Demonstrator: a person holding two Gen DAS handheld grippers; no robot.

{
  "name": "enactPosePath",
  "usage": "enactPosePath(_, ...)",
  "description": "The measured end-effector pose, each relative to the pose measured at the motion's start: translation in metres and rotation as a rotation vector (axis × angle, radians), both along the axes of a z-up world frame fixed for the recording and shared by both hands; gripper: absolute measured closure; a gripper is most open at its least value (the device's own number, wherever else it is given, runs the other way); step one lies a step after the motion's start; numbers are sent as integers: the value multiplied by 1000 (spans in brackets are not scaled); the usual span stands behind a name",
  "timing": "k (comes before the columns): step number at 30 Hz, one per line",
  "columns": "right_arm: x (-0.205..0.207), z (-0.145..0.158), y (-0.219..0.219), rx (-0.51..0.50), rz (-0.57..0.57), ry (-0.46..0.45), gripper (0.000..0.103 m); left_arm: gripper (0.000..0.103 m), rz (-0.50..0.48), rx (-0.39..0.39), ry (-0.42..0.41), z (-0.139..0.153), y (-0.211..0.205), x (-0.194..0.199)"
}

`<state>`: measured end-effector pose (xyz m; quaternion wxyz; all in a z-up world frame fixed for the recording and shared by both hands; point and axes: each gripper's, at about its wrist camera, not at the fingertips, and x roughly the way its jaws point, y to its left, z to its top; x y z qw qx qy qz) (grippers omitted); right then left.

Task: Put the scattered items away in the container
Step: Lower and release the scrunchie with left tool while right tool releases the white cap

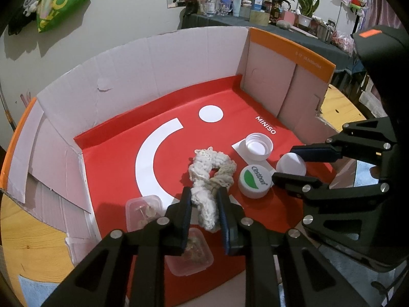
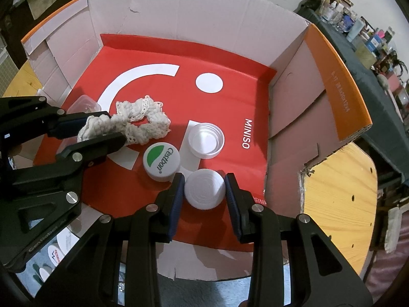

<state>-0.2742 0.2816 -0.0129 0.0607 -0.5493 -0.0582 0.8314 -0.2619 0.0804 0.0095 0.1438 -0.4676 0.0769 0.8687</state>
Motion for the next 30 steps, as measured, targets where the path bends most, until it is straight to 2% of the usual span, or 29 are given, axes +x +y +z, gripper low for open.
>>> enactPosePath(14, -1, 1, 4, -9, -8, -9, 72, 80, 1, -2, -3, 0, -2, 0)
enactPosePath(20, -2, 0, 8, 5, -17, -7, 62, 76, 4, -7, -2, 2, -3, 1)
enactPosePath(25, -2, 0, 9, 5, -16, -5, 61, 76, 5, -8, -2, 2, -4, 1)
enactPosePath(27, -2, -1, 9, 6, -16, -6, 61, 75, 6, -6, -1, 2, -4, 1)
enactPosePath(30, -1, -1, 9, 10, -17, -6, 60, 66, 8, -5, 7, 4, -4, 3)
